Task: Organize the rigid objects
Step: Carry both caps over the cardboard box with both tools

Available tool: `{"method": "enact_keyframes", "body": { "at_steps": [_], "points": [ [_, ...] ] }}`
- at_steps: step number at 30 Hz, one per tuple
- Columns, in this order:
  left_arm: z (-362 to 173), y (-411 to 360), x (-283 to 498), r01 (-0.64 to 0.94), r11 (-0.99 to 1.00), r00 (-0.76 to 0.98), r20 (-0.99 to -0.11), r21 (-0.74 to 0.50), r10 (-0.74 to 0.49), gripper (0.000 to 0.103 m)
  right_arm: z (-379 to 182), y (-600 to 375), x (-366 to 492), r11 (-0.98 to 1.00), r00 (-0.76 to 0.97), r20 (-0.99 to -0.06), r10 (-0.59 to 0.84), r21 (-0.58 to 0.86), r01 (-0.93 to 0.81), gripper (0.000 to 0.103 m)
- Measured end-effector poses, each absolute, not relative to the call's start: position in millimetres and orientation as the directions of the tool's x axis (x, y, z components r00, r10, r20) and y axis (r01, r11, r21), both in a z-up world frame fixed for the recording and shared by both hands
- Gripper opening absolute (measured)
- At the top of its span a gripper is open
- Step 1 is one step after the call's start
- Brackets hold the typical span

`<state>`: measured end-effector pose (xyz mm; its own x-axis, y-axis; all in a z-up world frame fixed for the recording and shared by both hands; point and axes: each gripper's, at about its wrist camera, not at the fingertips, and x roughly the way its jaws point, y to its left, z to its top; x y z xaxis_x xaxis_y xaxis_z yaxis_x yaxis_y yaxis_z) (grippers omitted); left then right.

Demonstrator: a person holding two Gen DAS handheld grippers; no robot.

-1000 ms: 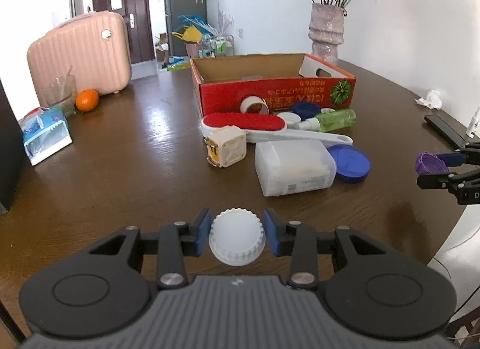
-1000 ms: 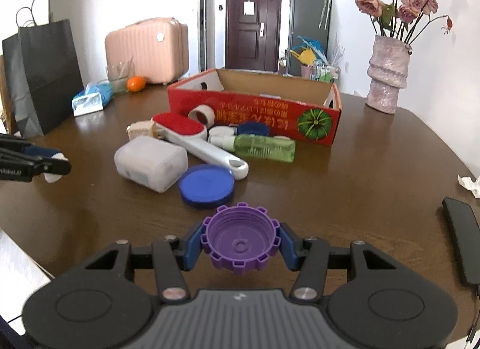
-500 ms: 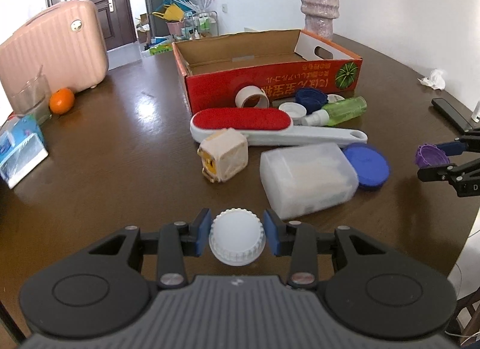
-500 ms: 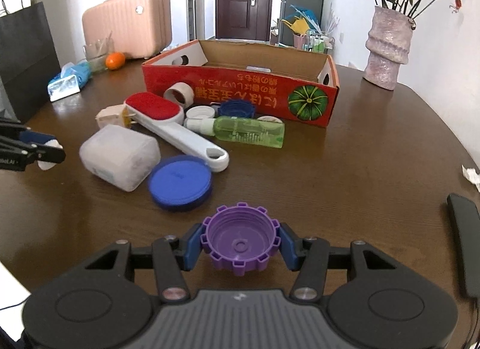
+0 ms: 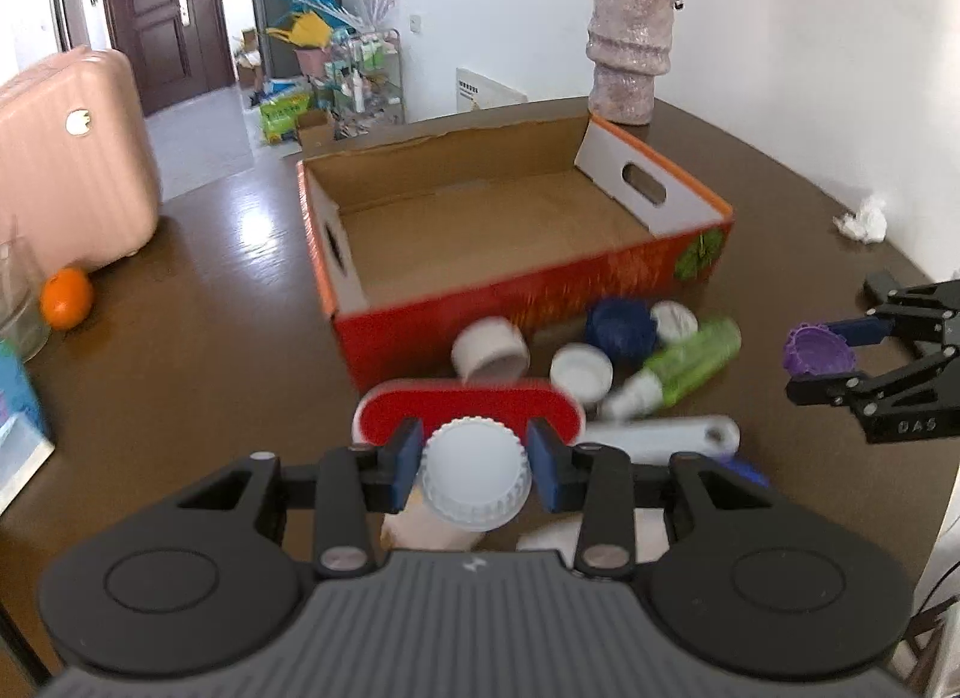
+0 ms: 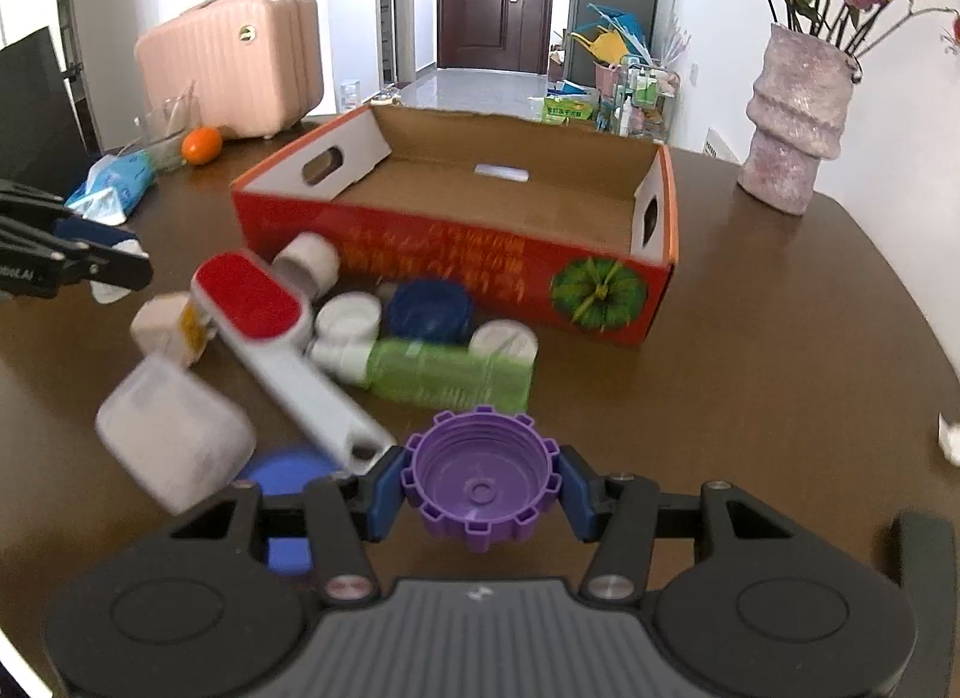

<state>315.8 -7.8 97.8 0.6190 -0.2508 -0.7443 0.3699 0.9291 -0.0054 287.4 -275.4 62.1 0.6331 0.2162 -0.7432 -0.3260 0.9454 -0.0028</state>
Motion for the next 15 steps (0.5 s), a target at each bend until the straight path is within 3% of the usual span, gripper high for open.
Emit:
{"method": "enact_keyframes", "body": {
  "at_steps": [7,15],
  "points": [
    [111.2,-24.1,386.4,0.358,0.933,0.582,-0.772,-0.038,-0.255,0.039,83.6,-284.8,352.2,0.94,0.602,-0.758,0.252,0.044,-0.338,0.052],
    [114.6,-35.0,474.4,0.297,0.955,0.545,-0.822,0.002,-0.168,0.039,104.3,-287.2,436.2,0.934,0.547,-0.789,0.28,0.093,-0.344,0.052]
  ]
}}
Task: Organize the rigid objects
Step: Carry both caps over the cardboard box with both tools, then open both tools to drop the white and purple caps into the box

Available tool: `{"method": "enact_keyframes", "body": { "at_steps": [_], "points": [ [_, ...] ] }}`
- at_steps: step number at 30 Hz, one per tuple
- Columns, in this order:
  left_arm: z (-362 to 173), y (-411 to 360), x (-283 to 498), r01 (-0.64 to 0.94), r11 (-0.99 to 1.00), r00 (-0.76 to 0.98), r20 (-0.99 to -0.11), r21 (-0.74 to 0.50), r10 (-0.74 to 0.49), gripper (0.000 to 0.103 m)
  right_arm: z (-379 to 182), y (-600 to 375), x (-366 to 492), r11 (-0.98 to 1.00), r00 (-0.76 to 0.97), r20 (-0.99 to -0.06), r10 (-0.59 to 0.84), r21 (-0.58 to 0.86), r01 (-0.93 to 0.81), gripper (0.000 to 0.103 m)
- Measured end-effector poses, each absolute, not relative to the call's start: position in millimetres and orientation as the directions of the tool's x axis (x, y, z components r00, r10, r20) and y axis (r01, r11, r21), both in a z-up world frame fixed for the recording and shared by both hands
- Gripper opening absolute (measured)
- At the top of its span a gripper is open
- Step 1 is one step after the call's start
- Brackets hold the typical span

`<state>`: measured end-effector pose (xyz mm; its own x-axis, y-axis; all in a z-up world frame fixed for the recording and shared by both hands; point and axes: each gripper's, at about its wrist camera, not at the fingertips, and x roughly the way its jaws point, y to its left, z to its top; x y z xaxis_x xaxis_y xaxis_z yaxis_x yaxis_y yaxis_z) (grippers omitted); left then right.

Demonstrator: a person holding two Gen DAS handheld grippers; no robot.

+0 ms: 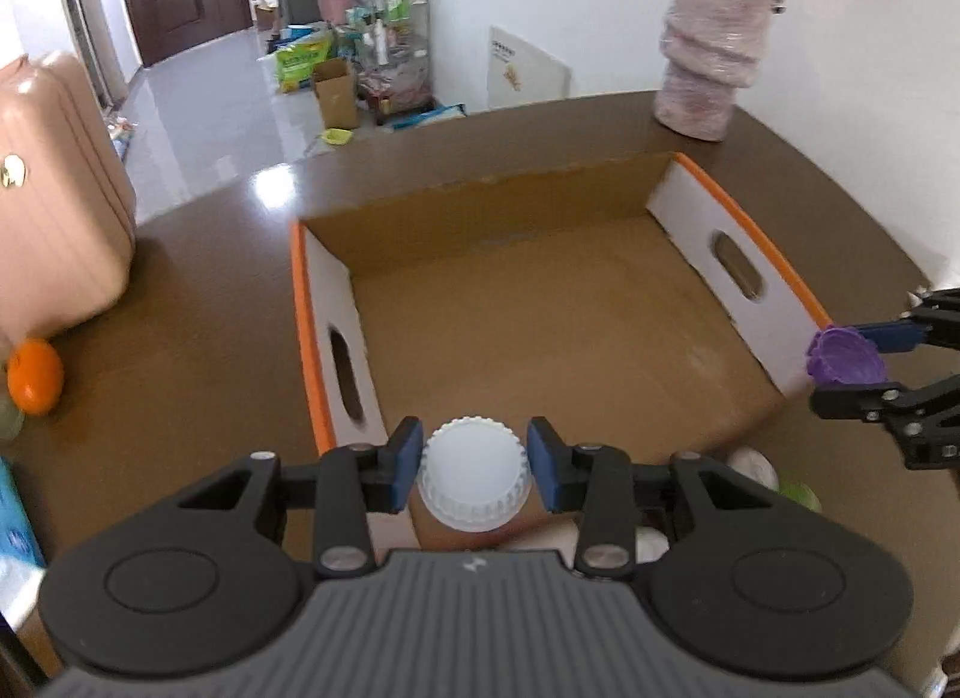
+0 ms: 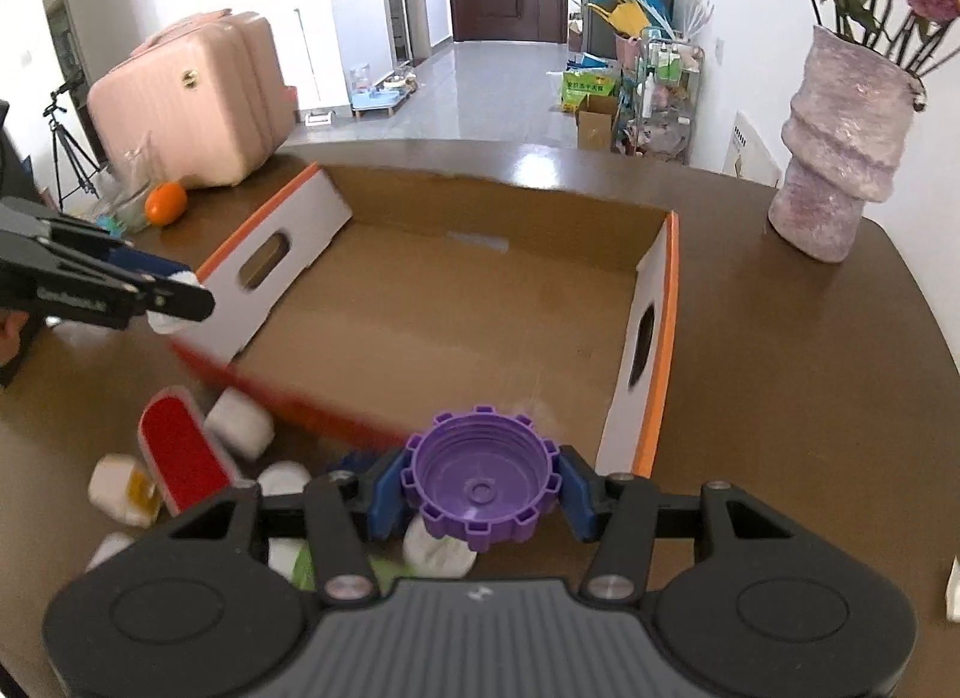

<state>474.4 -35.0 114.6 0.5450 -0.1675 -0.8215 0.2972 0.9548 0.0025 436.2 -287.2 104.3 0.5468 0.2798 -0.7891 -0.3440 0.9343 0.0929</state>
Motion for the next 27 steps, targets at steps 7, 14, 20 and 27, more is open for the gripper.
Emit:
{"method": "enact_keyframes", "body": {
  "at_steps": [7,14,20,27],
  "points": [
    [95.5,-51.5,556.0,0.27,0.963,0.469,-0.872,-0.01,-0.141,0.039,93.2,-268.5,530.1,0.941,0.47,-0.847,0.249,0.098,-0.323,0.052],
    [56.5,-58.1,620.2,0.217,0.976,0.379,-0.924,0.033,-0.053,0.039,56.1,-251.6,603.8,0.961,0.411,-0.896,0.167,0.054,-0.271,0.052],
    [39.2,-59.2,643.8,0.201,0.979,0.354,-0.935,0.047,-0.028,0.04,26.3,-238.3,637.5,0.966,0.385,-0.915,0.117,0.015,-0.257,0.052],
    [33.6,-60.5,645.8,0.195,0.978,0.348,-0.937,0.07,-0.003,0.043,19.7,-230.8,643.3,0.965,0.383,-0.917,0.112,0.009,-0.262,0.058]
  ]
}}
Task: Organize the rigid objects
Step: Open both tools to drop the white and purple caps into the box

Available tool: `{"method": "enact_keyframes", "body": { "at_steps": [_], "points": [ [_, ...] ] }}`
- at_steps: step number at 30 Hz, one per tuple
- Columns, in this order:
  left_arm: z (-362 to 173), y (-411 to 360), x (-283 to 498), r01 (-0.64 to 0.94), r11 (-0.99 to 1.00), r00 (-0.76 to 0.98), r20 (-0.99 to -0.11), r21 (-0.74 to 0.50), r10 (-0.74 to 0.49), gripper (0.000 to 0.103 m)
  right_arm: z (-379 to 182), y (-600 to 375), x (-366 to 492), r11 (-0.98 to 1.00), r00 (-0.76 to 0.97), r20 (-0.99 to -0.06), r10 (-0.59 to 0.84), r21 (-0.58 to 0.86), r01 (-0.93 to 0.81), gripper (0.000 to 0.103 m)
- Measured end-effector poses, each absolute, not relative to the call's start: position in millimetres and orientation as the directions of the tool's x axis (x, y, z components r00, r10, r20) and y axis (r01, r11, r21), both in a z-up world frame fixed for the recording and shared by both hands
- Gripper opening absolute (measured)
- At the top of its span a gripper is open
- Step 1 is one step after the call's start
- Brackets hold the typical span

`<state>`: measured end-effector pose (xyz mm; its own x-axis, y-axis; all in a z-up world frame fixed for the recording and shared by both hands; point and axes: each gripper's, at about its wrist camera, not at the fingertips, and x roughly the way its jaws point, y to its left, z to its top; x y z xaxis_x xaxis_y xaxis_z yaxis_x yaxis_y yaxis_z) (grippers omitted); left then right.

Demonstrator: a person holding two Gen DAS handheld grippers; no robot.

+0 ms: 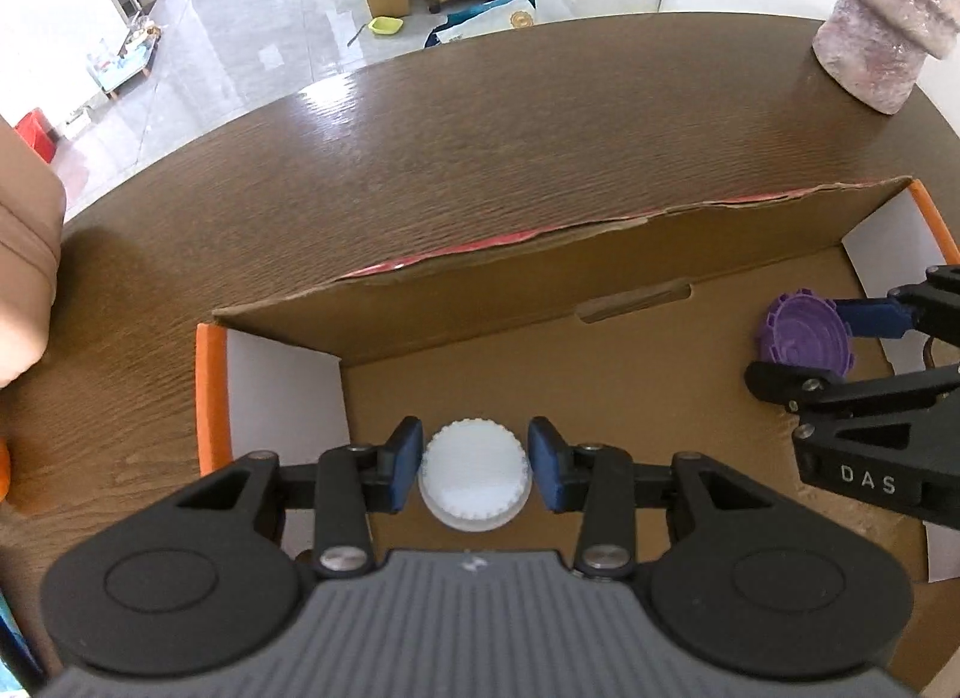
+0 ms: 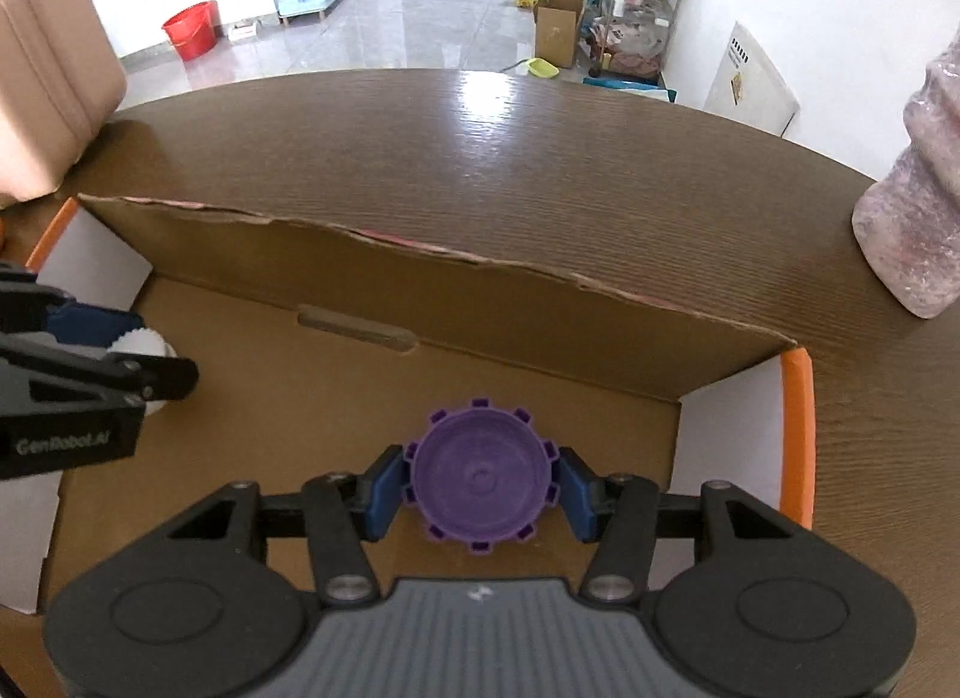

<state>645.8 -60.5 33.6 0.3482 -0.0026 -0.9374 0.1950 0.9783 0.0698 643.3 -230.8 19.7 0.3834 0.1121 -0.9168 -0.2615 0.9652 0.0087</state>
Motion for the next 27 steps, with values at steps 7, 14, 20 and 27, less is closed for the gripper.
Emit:
{"method": "enact_keyframes", "body": {
  "at_steps": [7,14,20,27],
  "points": [
    [55.3,-61.0,632.1,0.188,0.981,0.362,-0.932,0.052,-0.02,0.052,39.5,-232.1,631.2,0.967,0.405,-0.905,0.131,0.028,-0.252,0.068],
    [90.3,-54.3,599.0,0.166,0.985,0.374,-0.927,0.037,-0.028,0.055,80.8,-238.0,592.5,0.968,0.437,-0.889,0.135,0.025,-0.248,0.069],
    [120.9,-45.5,545.1,0.174,0.985,0.409,-0.911,0.016,-0.057,0.057,102.0,-241.7,539.7,0.964,0.452,-0.88,0.144,0.022,-0.264,0.071],
    [142.9,-38.0,474.2,0.192,0.981,0.451,-0.887,-0.014,-0.101,0.063,120.9,-246.8,468.8,0.959,0.476,-0.865,0.161,0.023,-0.282,0.073]
  ]
}}
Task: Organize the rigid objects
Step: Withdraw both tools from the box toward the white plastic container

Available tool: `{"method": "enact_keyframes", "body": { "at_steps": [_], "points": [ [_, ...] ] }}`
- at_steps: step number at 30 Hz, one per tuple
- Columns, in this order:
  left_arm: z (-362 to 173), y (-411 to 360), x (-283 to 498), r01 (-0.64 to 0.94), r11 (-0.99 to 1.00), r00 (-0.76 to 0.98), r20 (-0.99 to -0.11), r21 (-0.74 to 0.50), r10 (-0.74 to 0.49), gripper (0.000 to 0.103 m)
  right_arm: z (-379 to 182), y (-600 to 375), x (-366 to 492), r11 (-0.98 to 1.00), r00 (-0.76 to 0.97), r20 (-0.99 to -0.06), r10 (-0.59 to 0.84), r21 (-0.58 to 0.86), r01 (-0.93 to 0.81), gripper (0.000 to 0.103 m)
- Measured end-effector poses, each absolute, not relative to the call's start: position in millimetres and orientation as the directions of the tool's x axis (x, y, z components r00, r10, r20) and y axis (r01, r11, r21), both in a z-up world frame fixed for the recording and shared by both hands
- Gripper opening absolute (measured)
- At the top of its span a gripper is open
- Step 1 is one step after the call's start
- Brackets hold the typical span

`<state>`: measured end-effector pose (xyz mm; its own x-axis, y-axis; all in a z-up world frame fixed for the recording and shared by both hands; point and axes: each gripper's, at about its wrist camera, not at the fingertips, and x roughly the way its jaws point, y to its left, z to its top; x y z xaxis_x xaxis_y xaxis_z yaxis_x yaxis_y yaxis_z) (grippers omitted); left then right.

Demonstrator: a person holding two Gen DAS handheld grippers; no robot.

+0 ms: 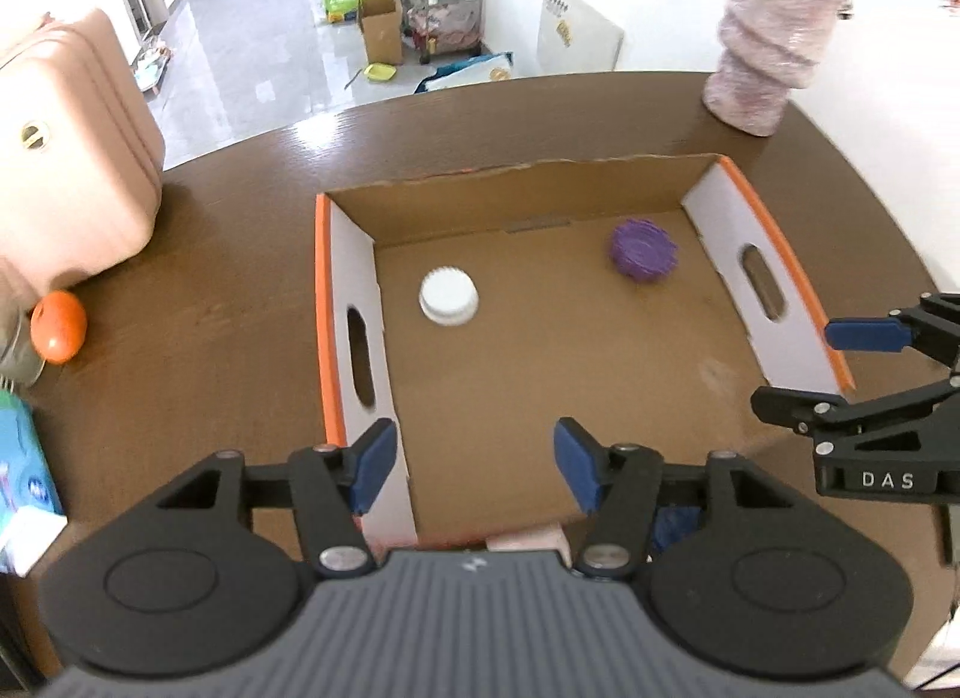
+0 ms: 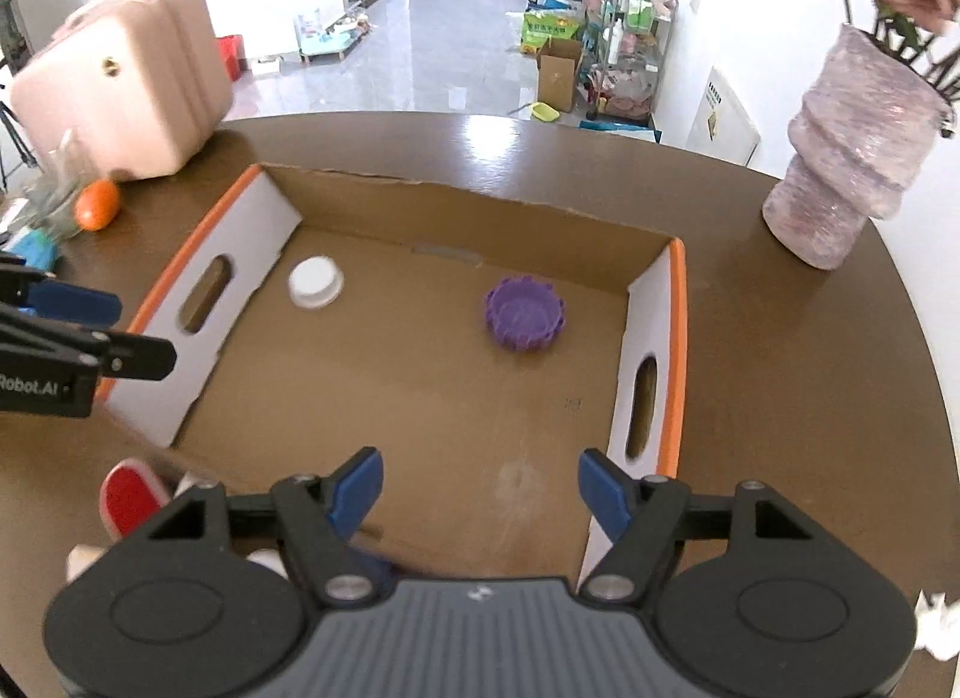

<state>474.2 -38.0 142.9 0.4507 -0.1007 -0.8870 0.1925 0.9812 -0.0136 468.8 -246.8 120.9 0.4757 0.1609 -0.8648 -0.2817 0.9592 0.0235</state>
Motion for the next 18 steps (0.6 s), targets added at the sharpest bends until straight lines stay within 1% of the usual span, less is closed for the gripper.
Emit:
{"method": "enact_keyframes", "body": {
  "at_steps": [2,6,10,15,18],
  "points": [
    [141.3,-39.8,452.5,0.203,0.979,0.456,-0.885,0.001,-0.093,0.063,125.5,-247.7,450.9,0.956,0.486,-0.856,0.174,0.029,-0.292,0.076],
    [137.4,-36.6,400.1,0.219,0.976,0.482,-0.87,0.003,-0.106,0.064,129.2,-247.1,404.7,0.95,0.512,-0.839,0.187,0.021,-0.313,0.076],
    [126.6,-31.7,348.7,0.23,0.973,0.497,-0.861,0.007,-0.111,0.064,121.2,-239.9,359.4,0.938,0.513,-0.834,0.202,0.014,-0.345,0.078],
    [114.0,-24.8,280.7,0.257,0.966,0.522,-0.846,0.03,-0.113,0.068,109.1,-229.5,303.2,0.922,0.503,-0.833,0.232,0.022,-0.388,0.078],
    [106.3,-16.4,243.6,0.274,0.962,0.536,-0.832,0.008,-0.145,0.07,102.2,-221.2,273.1,0.906,0.492,-0.833,0.254,0.028,-0.421,0.079]
  ]
}}
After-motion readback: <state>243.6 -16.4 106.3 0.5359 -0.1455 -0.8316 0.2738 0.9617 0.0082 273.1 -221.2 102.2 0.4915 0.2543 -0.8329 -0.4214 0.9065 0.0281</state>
